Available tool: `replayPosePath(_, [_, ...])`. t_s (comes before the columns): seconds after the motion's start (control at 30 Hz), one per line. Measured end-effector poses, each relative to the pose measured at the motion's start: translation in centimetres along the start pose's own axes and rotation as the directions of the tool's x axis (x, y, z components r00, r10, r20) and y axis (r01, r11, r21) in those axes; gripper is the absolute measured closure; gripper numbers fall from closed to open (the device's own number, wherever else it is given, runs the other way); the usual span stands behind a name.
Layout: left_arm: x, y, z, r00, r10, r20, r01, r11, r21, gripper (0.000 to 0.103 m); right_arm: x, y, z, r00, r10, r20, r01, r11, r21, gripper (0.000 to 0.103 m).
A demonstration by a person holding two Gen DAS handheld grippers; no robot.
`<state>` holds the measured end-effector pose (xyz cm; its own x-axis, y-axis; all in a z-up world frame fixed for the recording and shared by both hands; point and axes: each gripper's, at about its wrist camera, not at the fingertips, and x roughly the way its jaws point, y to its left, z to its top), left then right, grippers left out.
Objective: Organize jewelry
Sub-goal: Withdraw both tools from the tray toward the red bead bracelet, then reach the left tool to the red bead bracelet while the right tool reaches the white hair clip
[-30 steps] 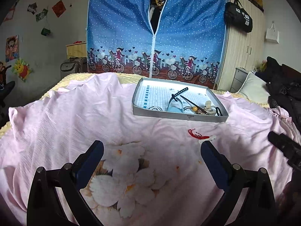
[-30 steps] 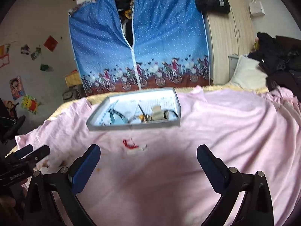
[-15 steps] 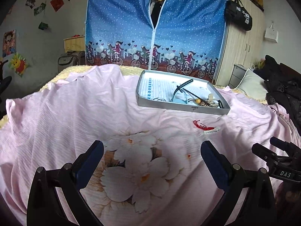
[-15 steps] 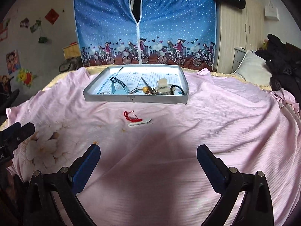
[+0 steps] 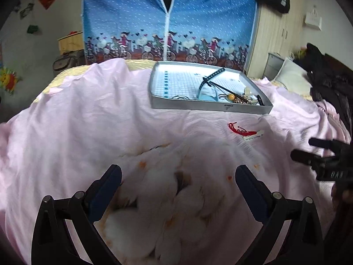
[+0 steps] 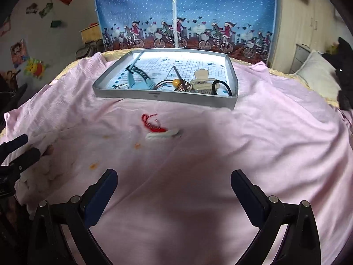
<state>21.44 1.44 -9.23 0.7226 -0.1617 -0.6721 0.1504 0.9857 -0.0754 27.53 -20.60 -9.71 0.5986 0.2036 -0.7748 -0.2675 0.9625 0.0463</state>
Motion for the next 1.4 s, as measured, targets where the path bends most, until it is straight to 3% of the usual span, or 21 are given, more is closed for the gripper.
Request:
replayPosePath(0.1, [2.7,-0.5,1.4,0.999,-0.028,-0.041,0.027,0.999,-0.022,0.002,1.4,-1.4,1.4,1.0,-0.004,0.009,0.005,0.998,-0.057,0.0])
replayPosePath(0.27, [7.5,-0.5,4.2,0.984,-0.144,-0.101,0.129,0.982,-0.141,0.003,4.0,-2.7,1.9,0.999,0.04,0.009,-0.039,0.994,-0.098,0.0])
replayPosePath(0.37, [9.5,-0.9,5.5,0.977,-0.177,-0.116,0.159,0.976,-0.149,0.004,5.4,-2.5,1.7,0.998,0.063,-0.013,-0.064,0.986,-0.153,0.018])
replayPosePath(0.47, [10.9,-1.2,6.3,0.968,-0.214,-0.128,0.196,0.971,-0.135,0.012,6.4,-2.1,1.7,0.995,0.091,-0.028,-0.094,0.979,-0.183,0.027])
replayPosePath(0.53, [12.1,-1.4,6.6,0.96,-0.239,-0.147,0.22,0.966,-0.136,0.029,7.0,-1.8,1.9,0.993,0.115,-0.031,-0.118,0.973,-0.197,0.037])
replayPosePath(0.63, [13.6,-1.7,6.7,0.942,-0.285,-0.175,0.259,0.953,-0.157,0.044,7.5,-1.6,2.3,0.989,0.144,-0.022,-0.146,0.964,-0.22,0.041])
replayPosePath(0.77, [14.4,-2.2,7.2,0.925,-0.339,-0.17,0.313,0.935,-0.165,0.05,8.3,-1.6,2.9,0.979,0.2,-0.033,-0.202,0.95,-0.239,0.05])
replayPosePath(0.9, [15.7,-3.0,7.9,0.901,-0.384,-0.201,0.357,0.921,-0.159,0.066,8.7,-1.5,3.1,0.969,0.243,-0.043,-0.246,0.937,-0.248,0.052])
replayPosePath(1.0, [16.7,-3.5,8.1,0.891,-0.388,-0.237,0.359,0.92,-0.16,0.073,8.7,-1.5,3.2,0.966,0.256,-0.043,-0.258,0.932,-0.254,0.059])
replayPosePath(1.13, [17.1,-3.6,7.7,0.894,-0.345,-0.286,0.315,0.938,-0.145,0.093,8.7,-1.5,3.2,0.961,0.272,-0.05,-0.275,0.928,-0.249,0.072])
replayPosePath(1.23, [17.0,-3.1,7.4,0.895,-0.334,-0.297,0.297,0.941,-0.164,0.097,8.6,-1.4,3.0,0.956,0.286,-0.062,-0.292,0.922,-0.255,0.079])
replayPosePath(1.4, [15.9,-2.6,6.9,0.915,-0.282,-0.29,0.247,0.957,-0.152,0.098,8.4,-1.5,2.9,0.951,0.299,-0.078,-0.309,0.92,-0.242,0.084])
